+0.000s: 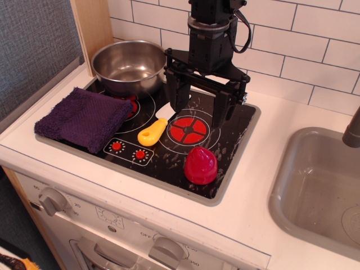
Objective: Place the yellow knife to the right of the right burner
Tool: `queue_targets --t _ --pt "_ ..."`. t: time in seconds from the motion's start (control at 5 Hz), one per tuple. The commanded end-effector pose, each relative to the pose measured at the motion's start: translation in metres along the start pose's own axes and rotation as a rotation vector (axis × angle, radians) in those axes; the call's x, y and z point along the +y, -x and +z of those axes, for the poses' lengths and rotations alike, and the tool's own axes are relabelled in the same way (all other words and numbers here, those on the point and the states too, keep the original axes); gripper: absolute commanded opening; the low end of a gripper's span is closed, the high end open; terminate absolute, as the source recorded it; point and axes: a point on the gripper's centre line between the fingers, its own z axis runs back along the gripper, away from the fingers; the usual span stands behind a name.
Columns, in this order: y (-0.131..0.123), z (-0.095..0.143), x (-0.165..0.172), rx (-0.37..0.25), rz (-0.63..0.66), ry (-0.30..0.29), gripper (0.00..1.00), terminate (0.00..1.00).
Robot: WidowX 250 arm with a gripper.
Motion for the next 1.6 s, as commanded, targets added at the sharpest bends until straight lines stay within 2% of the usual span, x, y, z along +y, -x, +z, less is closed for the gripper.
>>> queue_targets --t 0.0,0.2,0.4,0.6,0.8,1.0,1.4 --pt "0.000 0.000 0.000 0.000 0.000 0.000 1.00 0.00" --pt "-0.001 -0.004 0.024 0.001 0.061 -0.013 1.00 0.00" --pt "0.001 0.000 0.051 -0.030 0.120 -0.072 1.00 0.00" --pt "0.007 -0.003 0.070 -0.051 0.170 -0.155 1.00 0.00" --pt "0.010 -0.025 0.073 -0.059 0.226 -0.160 1.00 0.00" --pt "0.009 -0.037 0.078 -0.065 0.270 -0.154 1.00 0.00" --pt "0.005 -0.067 0.090 -0.050 0.299 -0.073 1.00 0.00"
